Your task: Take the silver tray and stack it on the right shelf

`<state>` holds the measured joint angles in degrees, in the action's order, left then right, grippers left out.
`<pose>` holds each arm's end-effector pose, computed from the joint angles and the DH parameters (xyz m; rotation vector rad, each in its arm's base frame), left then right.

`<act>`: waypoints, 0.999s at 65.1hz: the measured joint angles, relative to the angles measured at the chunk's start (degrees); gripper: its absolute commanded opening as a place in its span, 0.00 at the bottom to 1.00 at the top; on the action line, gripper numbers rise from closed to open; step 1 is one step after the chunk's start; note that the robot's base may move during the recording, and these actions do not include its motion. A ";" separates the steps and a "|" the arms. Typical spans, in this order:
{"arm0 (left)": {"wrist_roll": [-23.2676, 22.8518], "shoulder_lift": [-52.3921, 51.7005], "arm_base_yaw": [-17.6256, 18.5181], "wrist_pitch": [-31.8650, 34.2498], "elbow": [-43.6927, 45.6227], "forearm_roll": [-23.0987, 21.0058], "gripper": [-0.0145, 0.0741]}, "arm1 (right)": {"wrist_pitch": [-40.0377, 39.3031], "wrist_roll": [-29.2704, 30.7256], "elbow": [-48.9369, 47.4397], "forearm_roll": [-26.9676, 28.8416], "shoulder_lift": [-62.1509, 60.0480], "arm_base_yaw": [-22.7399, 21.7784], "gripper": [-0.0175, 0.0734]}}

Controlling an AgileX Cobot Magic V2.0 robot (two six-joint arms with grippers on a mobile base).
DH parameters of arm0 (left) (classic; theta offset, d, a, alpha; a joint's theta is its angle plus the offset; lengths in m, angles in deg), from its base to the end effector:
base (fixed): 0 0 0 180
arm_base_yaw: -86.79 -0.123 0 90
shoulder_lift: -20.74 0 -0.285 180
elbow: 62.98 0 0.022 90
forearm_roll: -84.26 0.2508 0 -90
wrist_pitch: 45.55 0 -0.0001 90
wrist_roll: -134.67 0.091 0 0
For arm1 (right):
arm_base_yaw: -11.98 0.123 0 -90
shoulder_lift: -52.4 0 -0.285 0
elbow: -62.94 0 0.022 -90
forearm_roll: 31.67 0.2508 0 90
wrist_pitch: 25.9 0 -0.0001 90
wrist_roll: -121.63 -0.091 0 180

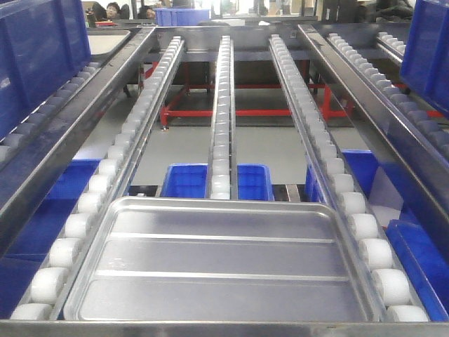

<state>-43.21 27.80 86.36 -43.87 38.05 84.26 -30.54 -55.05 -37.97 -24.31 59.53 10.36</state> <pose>0.0564 0.0004 0.2062 0.0217 1.4721 0.0362 0.0560 -0.0025 0.2100 0.0786 1.4224 0.0271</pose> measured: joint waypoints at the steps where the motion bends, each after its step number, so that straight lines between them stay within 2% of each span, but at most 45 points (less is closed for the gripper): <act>1: 0.00 0.00 0.00 0.00 0.00 0.00 0.06 | 0.00 0.00 0.00 0.00 0.00 0.00 0.25; 65: 0.00 0.00 0.00 0.00 0.00 0.00 0.06 | 0.00 0.00 0.00 0.00 0.00 0.00 0.25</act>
<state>-43.21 27.80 86.36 -43.87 38.05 84.26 -30.54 -55.05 -37.97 -24.31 59.53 10.36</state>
